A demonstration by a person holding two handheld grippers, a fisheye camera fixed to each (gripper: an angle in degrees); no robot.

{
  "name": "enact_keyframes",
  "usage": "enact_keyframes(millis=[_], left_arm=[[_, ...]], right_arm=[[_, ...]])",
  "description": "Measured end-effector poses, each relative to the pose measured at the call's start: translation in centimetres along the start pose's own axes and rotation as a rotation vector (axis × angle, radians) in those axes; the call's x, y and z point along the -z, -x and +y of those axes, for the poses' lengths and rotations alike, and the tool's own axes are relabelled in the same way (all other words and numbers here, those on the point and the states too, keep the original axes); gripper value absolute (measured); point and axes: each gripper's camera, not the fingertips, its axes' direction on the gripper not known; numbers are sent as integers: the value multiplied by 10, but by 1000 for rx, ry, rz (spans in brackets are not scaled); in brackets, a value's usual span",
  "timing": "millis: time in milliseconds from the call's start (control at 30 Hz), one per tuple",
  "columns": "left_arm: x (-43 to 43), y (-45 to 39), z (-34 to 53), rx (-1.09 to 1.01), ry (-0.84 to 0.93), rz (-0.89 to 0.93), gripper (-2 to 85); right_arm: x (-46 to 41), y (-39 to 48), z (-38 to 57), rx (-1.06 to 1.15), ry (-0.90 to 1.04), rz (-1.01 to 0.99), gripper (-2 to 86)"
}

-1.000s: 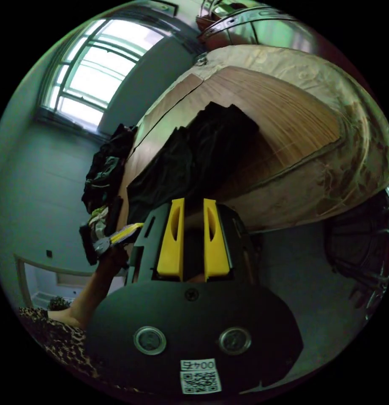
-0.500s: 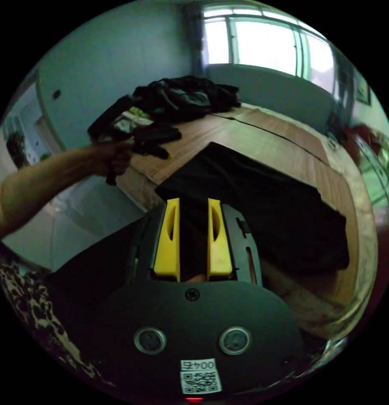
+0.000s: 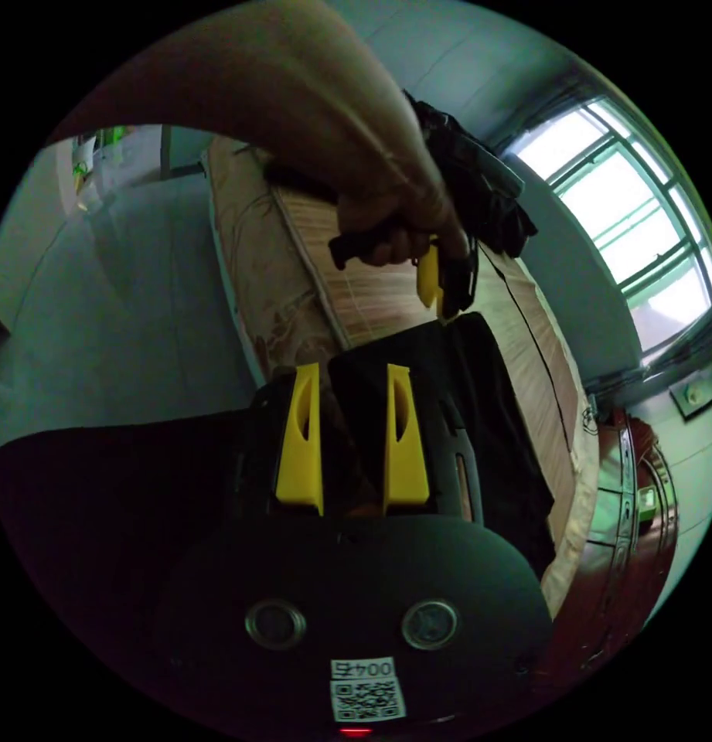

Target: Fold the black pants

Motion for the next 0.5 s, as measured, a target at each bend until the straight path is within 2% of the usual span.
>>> enact_keyframes(millis=[167,300,500], left_arm=[[-2,16,-43,-20,-16,-21,90],[-6,29,-69,-20,-17,-15,97],[-19,49,-108,-21,24,-12,107]], right_arm=[[-22,20,-33,20,63,9,111],[-32,30,-54,-13,63,45,32],[-43,46,-81,-33,70,20,14]])
